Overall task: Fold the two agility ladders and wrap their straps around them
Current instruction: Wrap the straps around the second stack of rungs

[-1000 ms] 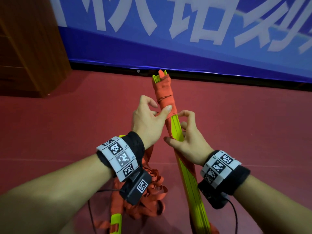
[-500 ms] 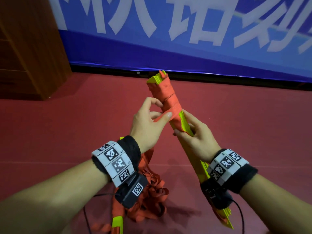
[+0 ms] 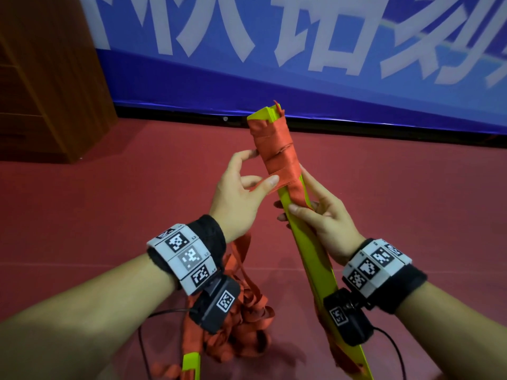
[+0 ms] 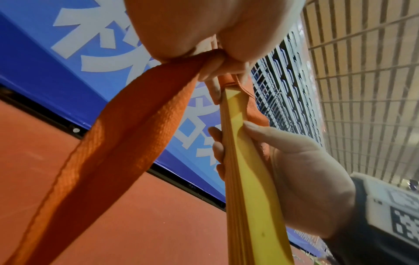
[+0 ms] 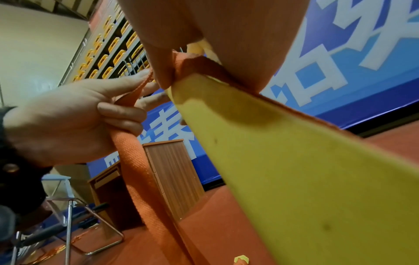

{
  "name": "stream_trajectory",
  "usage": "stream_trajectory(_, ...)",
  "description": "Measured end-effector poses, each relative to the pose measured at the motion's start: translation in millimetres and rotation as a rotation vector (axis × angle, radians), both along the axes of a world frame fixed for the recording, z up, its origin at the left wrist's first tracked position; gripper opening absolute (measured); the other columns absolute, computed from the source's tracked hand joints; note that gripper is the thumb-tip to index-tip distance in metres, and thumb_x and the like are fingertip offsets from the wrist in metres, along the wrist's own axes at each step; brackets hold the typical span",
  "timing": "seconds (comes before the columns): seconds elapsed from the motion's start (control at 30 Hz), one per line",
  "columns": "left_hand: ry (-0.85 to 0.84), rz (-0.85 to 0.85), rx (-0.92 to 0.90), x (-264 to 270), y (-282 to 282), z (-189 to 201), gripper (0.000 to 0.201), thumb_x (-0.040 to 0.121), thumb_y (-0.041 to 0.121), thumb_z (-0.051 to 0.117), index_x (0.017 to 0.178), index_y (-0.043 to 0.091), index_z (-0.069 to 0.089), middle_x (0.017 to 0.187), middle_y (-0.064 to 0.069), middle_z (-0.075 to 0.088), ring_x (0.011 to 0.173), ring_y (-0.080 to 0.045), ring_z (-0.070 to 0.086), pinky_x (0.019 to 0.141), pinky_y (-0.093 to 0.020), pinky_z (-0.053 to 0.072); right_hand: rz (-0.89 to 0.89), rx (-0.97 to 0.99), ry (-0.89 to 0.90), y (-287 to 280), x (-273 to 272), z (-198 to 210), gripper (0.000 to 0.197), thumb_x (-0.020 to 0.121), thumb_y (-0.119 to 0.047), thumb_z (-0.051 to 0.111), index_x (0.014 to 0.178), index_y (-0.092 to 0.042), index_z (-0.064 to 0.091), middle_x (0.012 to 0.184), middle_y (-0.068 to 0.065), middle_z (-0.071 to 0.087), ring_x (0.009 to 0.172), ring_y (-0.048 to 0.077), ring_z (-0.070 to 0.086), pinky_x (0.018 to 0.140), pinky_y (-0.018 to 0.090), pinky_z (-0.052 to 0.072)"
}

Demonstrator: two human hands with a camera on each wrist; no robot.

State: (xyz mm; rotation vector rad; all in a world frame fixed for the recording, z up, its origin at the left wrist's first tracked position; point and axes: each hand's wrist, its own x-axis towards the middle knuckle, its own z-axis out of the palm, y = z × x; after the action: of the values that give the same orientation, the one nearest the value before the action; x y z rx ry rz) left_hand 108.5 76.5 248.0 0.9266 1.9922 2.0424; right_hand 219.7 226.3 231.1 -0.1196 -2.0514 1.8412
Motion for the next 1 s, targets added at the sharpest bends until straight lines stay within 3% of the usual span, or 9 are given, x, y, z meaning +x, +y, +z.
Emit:
stream_trajectory(0.2,-0.045,-0.085,-0.001,0.3,-0.5,-1.0,0.050,0.101,0.018,0.061,0.146,0.016,0.041,0.052,0.010,0.060,0.036,0.000,0.043,0.043,-0.015,0.034,0.064,-0.059,-0.026,-2.8,3.6,4.3,0.074,0.092,0.001,0.063,0.154,-0.029,0.037,0.108,0.021,0.074,0.087,0.030,0.075,0.074,0.034,0.060)
stream_trajectory(0.3,-0.031,-0.079,0.022,7.4,-1.9,3.3,0.043,0.100,0.013,0.062,0.140,0.010,0.047,0.056,-0.001,0.065,0.035,0.002,0.046,0.042,-0.011,0.035,0.051,-0.035,-0.046,-6.3,3.9,5.8,0.077,0.082,-0.006,0.077,0.148,-0.030,0.044,0.099,0.023,0.074,0.080,0.032,0.074,0.073,0.041,0.060)
stream_trajectory(0.4,-0.003,-0.019,0.036,12.2,4.3,1.1,0.042,0.097,0.021,0.069,0.136,0.018,0.055,0.066,-0.021,0.070,0.050,-0.016,0.058,0.053,-0.028,0.048,-0.010,0.076,-0.070,-12.9,0.1,0.7,0.081,0.075,-0.006,0.087,0.140,-0.031,0.045,0.087,0.016,0.071,0.074,0.028,0.071,0.070,0.044,0.061)
stream_trajectory(0.47,-0.023,0.026,0.047,14.3,8.6,-0.8,0.041,0.093,0.027,0.072,0.132,0.024,0.058,0.072,-0.021,0.073,0.062,-0.032,0.067,0.065,-0.044,0.056,-0.055,0.151,-0.091,-15.0,-2.9,-5.0,0.086,0.074,-0.008,0.090,0.140,-0.032,0.040,0.088,0.013,0.068,0.074,0.029,0.071,0.069,0.046,0.061)
stream_trajectory(0.53,-0.023,0.053,0.054,16.5,10.8,-0.1,0.040,0.090,0.032,0.072,0.128,0.029,0.059,0.074,-0.014,0.076,0.075,-0.041,0.072,0.072,-0.051,0.058,-0.122,0.229,-0.110,-15.6,-4.5,-8.5,0.089,0.074,-0.012,0.090,0.139,-0.034,0.034,0.091,0.014,0.068,0.074,0.036,0.071,0.069,0.052,0.062)
stream_trajectory(0.67,-0.033,0.153,0.051,13.5,14.9,-4.7,0.032,0.090,0.024,0.076,0.118,0.030,0.061,0.070,-0.002,0.076,0.067,-0.016,0.073,0.071,-0.038,0.058,-0.235,0.366,-0.140,-18.0,-5.6,-10.9,0.083,0.073,-0.015,0.086,0.127,-0.040,0.028,0.088,0.011,0.069,0.068,0.029,0.070,0.068,0.054,0.059)
stream_trajectory(0.8,-0.047,0.266,0.005,8.1,12.2,-9.1,0.035,0.085,0.031,0.080,0.113,0.026,0.060,0.044,0.013,0.056,0.043,0.001,0.048,0.059,-0.027,0.038,-0.399,0.536,-0.181,-20.3,-0.1,-7.6,0.083,0.069,-0.033,0.091,0.128,-0.037,0.032,0.082,-0.006,0.061,0.068,0.006,0.059,0.064,0.031,0.047)
stream_trajectory(0.9,-0.079,0.261,-0.005,9.1,9.1,-6.1,0.037,0.085,0.030,0.081,0.114,0.024,0.058,0.044,0.014,0.056,0.041,0.000,0.047,0.056,-0.027,0.036,-0.466,0.648,-0.162,-25.4,1.4,-5.1,0.066,0.072,-0.038,0.088,0.123,-0.037,0.046,0.086,-0.021,0.059,0.075,0.008,0.060,0.070,0.031,0.049)
stream_trajectory(1.0,-0.102,0.218,0.015,11.8,5.4,-0.3,0.036,0.084,0.029,0.081,0.110,0.025,0.057,0.053,0.002,0.059,0.041,-0.012,0.047,0.050,-0.027,0.040,-0.481,0.657,-0.131,-24.0,-1.0,-7.7,0.054,0.075,-0.038,0.086,0.121,-0.040,0.057,0.086,-0.024,0.064,0.080,0.008,0.063,0.077,0.031,0.054)
